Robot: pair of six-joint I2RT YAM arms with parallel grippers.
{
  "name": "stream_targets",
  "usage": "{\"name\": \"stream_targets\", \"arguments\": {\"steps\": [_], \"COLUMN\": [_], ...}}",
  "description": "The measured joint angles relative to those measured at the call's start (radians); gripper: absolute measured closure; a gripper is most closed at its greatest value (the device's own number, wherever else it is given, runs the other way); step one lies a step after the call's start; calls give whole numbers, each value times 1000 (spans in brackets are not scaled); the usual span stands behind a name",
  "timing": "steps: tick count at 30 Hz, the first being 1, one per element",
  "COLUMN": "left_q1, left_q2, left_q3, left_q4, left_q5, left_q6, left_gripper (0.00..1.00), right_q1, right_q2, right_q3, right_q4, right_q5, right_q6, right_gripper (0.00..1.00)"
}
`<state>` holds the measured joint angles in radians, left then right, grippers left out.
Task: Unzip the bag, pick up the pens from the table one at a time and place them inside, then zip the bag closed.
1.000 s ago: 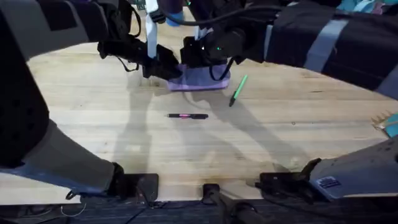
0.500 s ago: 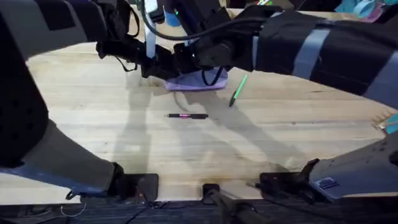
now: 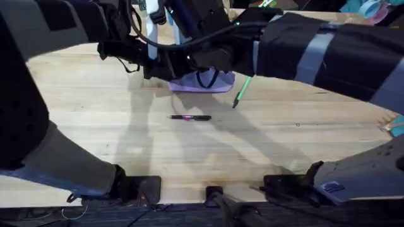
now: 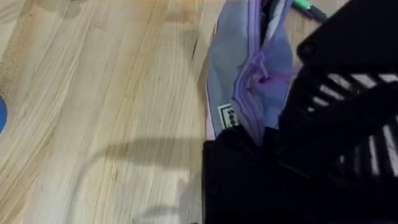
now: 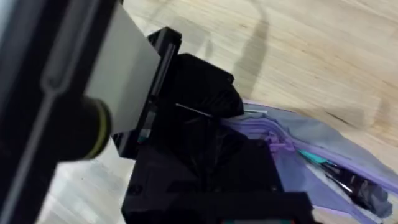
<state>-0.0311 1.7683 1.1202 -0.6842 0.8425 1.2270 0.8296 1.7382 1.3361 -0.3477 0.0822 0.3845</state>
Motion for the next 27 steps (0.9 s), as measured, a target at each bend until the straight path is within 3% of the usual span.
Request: {"name": "stream_targets", "arguments": {"steps": [7, 16, 18, 24, 27], "left_q1": [-2, -14, -17, -18, -18], "left_q2": [0, 0, 0, 0, 0], "left_q3": [0, 0, 0, 0, 0], "left_q4": [0, 16, 16, 16, 16], "left_q5": [2, 24, 27, 29, 29], "left_q6": [0, -5, -5, -5, -5], "left_gripper": [958, 958, 958, 958, 958], "right_q1": [-18, -69, -93, -169, -199], "right_q2": [-2, -93, -123, -238, -291], "right_q3": [9, 10, 10, 10, 10], "right_q4": [-39, -290, -321, -380, -402], "right_q5": [-34, -171, -182, -177, -135], "right_q6": [-15, -117, -154, -273, -326], "right_gripper": [971, 969, 846, 62, 7]}}
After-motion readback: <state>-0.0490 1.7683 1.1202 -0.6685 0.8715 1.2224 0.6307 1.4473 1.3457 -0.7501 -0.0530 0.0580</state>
